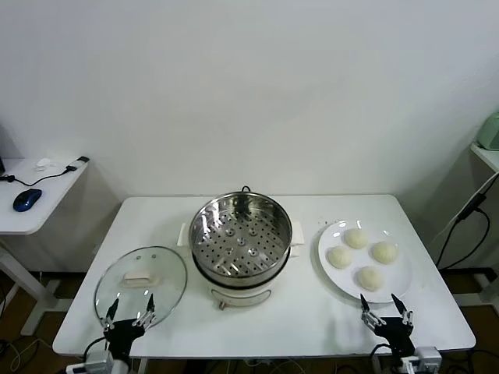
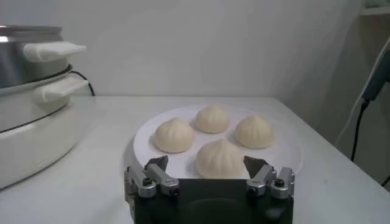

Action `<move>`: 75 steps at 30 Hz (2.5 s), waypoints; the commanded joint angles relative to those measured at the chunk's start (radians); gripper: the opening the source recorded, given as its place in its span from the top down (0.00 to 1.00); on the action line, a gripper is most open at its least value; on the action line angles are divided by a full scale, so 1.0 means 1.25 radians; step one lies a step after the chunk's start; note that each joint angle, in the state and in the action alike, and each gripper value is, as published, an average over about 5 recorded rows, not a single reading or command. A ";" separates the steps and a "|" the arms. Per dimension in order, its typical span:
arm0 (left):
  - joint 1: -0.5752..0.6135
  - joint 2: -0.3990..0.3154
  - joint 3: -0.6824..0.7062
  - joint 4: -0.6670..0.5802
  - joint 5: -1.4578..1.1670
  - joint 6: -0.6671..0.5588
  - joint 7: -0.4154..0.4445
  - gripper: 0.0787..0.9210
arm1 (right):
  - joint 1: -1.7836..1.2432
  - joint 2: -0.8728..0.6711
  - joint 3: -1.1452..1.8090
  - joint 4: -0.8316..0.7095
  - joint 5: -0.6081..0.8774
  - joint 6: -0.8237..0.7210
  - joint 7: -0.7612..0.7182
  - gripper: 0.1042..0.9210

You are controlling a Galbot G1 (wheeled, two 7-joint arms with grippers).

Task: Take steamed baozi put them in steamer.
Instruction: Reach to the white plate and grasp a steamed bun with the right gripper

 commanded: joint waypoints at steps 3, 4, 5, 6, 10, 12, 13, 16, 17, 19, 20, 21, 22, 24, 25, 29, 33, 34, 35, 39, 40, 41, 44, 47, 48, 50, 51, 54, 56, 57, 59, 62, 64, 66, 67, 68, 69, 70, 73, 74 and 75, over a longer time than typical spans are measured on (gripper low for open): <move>0.000 0.004 0.003 -0.001 -0.003 0.002 0.000 0.12 | 0.357 -0.194 -0.059 -0.115 0.005 -0.152 0.010 0.12; 0.001 0.004 0.005 -0.001 -0.002 0.002 0.000 0.12 | 0.406 -0.228 -0.086 -0.136 0.009 -0.166 0.003 0.12; 0.002 0.005 0.006 -0.003 -0.002 0.002 0.001 0.12 | 0.458 -0.261 -0.123 -0.158 0.013 -0.179 -0.010 0.12; 0.003 0.005 0.008 -0.005 -0.002 0.001 0.001 0.12 | 0.515 -0.296 -0.164 -0.184 0.017 -0.192 -0.030 0.12; 0.006 0.007 0.014 -0.007 -0.001 -0.002 0.001 0.12 | 0.728 -0.430 -0.377 -0.288 -0.010 -0.206 -0.184 0.12; 0.006 0.009 0.017 -0.006 0.000 -0.004 0.002 0.12 | 0.846 -0.494 -0.522 -0.337 -0.033 -0.193 -0.309 0.12; 0.006 0.010 0.019 -0.005 0.000 -0.006 0.002 0.12 | 0.911 -0.522 -0.602 -0.360 -0.042 -0.181 -0.378 0.12; 0.006 0.011 0.022 -0.004 0.003 -0.009 0.002 0.12 | 1.124 -0.570 -0.859 -0.435 -0.073 -0.105 -0.586 0.12; 0.006 0.011 0.023 -0.004 0.004 -0.010 0.002 0.12 | 1.199 -0.573 -0.938 -0.464 -0.088 -0.064 -0.653 0.12; 0.007 0.011 0.023 -0.003 0.005 -0.014 0.002 0.12 | 1.338 -0.565 -1.101 -0.530 -0.125 0.027 -0.772 0.12; 0.007 0.011 0.022 -0.002 0.004 -0.016 0.002 0.12 | 1.401 -0.554 -1.171 -0.563 -0.143 0.068 -0.826 0.12; 0.008 0.011 0.021 0.000 0.004 -0.019 0.002 0.12 | 1.454 -0.539 -1.230 -0.597 -0.161 0.099 -0.870 0.12; 0.009 0.011 0.020 0.002 0.004 -0.023 0.002 0.12 | 1.503 -0.522 -1.287 -0.630 -0.178 0.128 -0.909 0.12; 0.012 0.012 0.019 0.006 0.003 -0.029 0.002 0.12 | 1.586 -0.481 -1.385 -0.692 -0.196 0.166 -0.982 0.12; 0.013 0.013 0.019 0.009 0.003 -0.033 0.002 0.12 | 1.614 -0.457 -1.425 -0.720 -0.199 0.174 -1.009 0.12; 0.015 0.014 0.020 0.018 0.004 -0.041 0.002 0.12 | 1.663 -0.366 -1.529 -0.801 -0.195 0.177 -1.066 0.12; 0.016 0.011 0.020 0.021 0.006 -0.048 0.002 0.12 | 1.633 -0.283 -1.546 -0.879 -0.193 0.173 -1.069 0.12; 0.016 0.009 0.020 0.020 0.007 -0.049 0.002 0.12 | 1.617 -0.265 -1.537 -0.899 -0.192 0.171 -1.065 0.12; 0.017 0.008 0.020 0.020 0.007 -0.050 0.002 0.12 | 1.601 -0.249 -1.527 -0.916 -0.191 0.168 -1.060 0.12; 0.019 0.005 0.021 0.020 0.011 -0.054 0.002 0.12 | 1.534 -0.198 -1.467 -0.983 -0.194 0.160 -1.020 0.12; 0.019 0.004 0.020 0.021 0.011 -0.055 0.002 0.12 | 1.515 -0.185 -1.449 -1.001 -0.197 0.159 -1.006 0.12; 0.019 0.003 0.019 0.022 0.012 -0.055 0.002 0.12 | 1.500 -0.174 -1.433 -1.018 -0.200 0.159 -0.995 0.12; 0.020 0.001 0.018 0.024 0.013 -0.057 0.002 0.12 | 1.461 -0.146 -1.393 -1.050 -0.216 0.160 -0.969 0.12; 0.023 0.000 0.019 0.026 0.016 -0.061 0.001 0.12 | 1.430 -0.124 -1.360 -1.074 -0.245 0.162 -0.948 0.12; 0.024 0.000 0.019 0.027 0.016 -0.062 0.001 0.12 | 1.421 -0.119 -1.351 -1.079 -0.252 0.162 -0.942 0.12; 0.025 -0.001 0.020 0.028 0.017 -0.064 0.001 0.12 | 1.402 -0.107 -1.331 -1.090 -0.265 0.162 -0.928 0.12; 0.025 -0.003 0.020 0.029 0.018 -0.066 0.001 0.12 | 1.394 -0.102 -1.322 -1.095 -0.273 0.162 -0.925 0.12; 0.027 -0.006 0.023 0.032 0.019 -0.069 0.000 0.12 | 1.373 -0.087 -1.294 -1.115 -0.309 0.164 -0.914 0.12; 0.028 -0.008 0.026 0.034 0.021 -0.071 0.000 0.12 | 1.362 -0.078 -1.276 -1.129 -0.328 0.166 -0.905 0.12; 0.028 -0.009 0.027 0.036 0.022 -0.071 -0.001 0.12 | 1.357 -0.074 -1.266 -1.137 -0.337 0.166 -0.899 0.12; 0.028 -0.010 0.029 0.038 0.024 -0.073 -0.002 0.12 | 1.350 -0.068 -1.250 -1.147 -0.353 0.168 -0.888 0.12; 0.028 -0.011 0.031 0.042 0.026 -0.077 -0.003 0.12 | 1.342 -0.060 -1.229 -1.160 -0.371 0.169 -0.871 0.12; 0.027 -0.012 0.033 0.044 0.026 -0.078 -0.004 0.12 | 1.338 -0.055 -1.213 -1.168 -0.374 0.169 -0.860 0.12; 0.027 -0.012 0.034 0.045 0.026 -0.080 -0.005 0.12 | 1.337 -0.049 -1.201 -1.174 -0.374 0.168 -0.852 0.12; 0.028 -0.011 0.035 0.045 0.025 -0.082 -0.005 0.12 | 1.337 -0.047 -1.198 -1.176 -0.374 0.168 -0.850 0.12; 0.028 -0.011 0.035 0.045 0.025 -0.083 -0.005 0.12 | 1.338 -0.045 -1.197 -1.177 -0.374 0.167 -0.848 0.12; 0.029 -0.011 0.036 0.045 0.025 -0.084 -0.005 0.12 | 1.338 -0.044 -1.196 -1.177 -0.373 0.166 -0.848 0.12; 0.030 -0.010 0.037 0.046 0.025 -0.084 -0.006 0.12 | 1.338 -0.042 -1.195 -1.178 -0.372 0.165 -0.849 0.12; 0.030 -0.009 0.038 0.048 0.025 -0.087 -0.007 0.12 | 1.337 -0.038 -1.199 -1.177 -0.372 0.156 -0.856 0.13; 0.029 -0.009 0.038 0.049 0.025 -0.087 -0.008 0.12 | 1.338 -0.038 -1.201 -1.177 -0.372 0.153 -0.860 0.13; 0.029 -0.009 0.038 0.049 0.025 -0.088 -0.008 0.12 | 1.339 -0.038 -1.205 -1.176 -0.372 0.150 -0.864 0.15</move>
